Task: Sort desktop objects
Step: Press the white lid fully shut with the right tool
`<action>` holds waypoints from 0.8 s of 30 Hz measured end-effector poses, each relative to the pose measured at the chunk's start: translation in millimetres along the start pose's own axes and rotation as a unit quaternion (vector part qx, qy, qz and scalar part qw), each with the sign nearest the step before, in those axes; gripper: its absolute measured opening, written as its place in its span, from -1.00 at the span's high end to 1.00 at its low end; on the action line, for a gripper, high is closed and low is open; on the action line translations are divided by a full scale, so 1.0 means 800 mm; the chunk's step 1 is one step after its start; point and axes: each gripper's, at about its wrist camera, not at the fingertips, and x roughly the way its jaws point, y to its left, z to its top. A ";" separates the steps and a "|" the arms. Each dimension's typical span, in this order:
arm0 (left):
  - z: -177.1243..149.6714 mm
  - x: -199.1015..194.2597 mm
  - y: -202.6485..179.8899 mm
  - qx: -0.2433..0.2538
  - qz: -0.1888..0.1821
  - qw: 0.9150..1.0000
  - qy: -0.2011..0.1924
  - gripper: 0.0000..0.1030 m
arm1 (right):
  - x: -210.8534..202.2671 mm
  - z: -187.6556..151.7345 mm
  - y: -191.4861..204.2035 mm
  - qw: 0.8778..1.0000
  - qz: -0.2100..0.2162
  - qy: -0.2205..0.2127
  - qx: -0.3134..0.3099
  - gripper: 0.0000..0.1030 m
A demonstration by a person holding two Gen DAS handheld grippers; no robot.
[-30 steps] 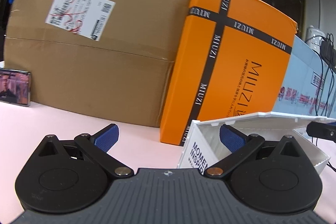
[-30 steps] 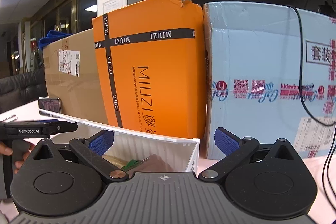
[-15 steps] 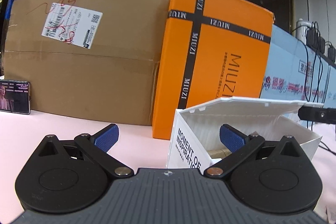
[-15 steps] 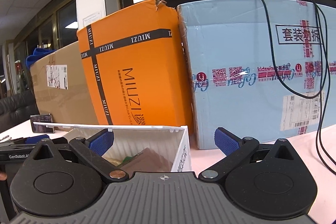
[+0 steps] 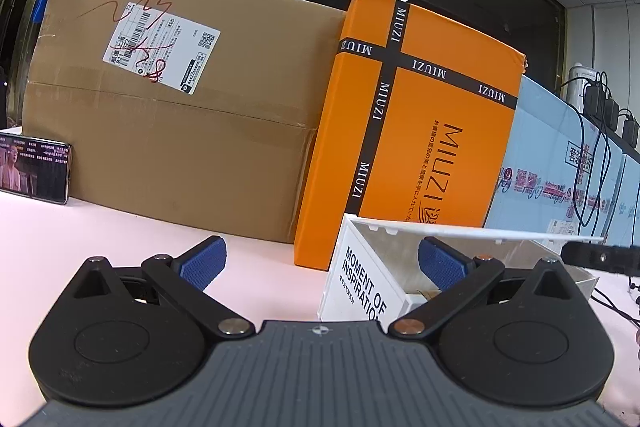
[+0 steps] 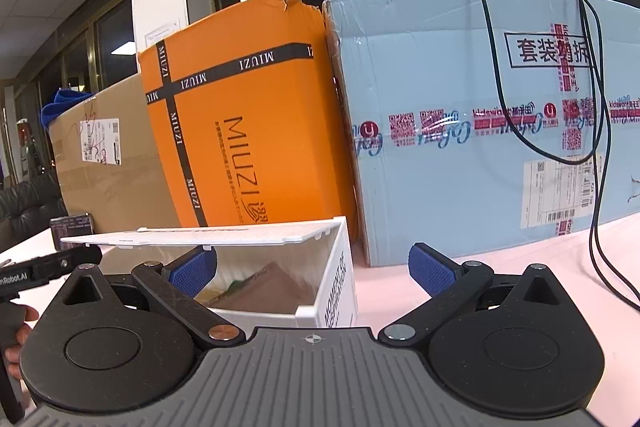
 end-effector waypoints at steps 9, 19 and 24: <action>-0.002 -0.006 0.003 -0.008 0.001 1.000 0.006 -1.00 | -0.008 -0.005 0.004 1.000 0.001 0.002 -0.007 -1.00; -0.004 -0.016 0.006 -0.016 0.004 1.000 0.011 -1.00 | -0.014 -0.008 0.003 1.000 -0.001 0.002 -0.008 -1.00; -0.004 -0.022 0.008 -0.019 0.003 1.000 0.012 -1.00 | -0.017 -0.008 0.000 1.000 -0.005 0.002 -0.003 -1.00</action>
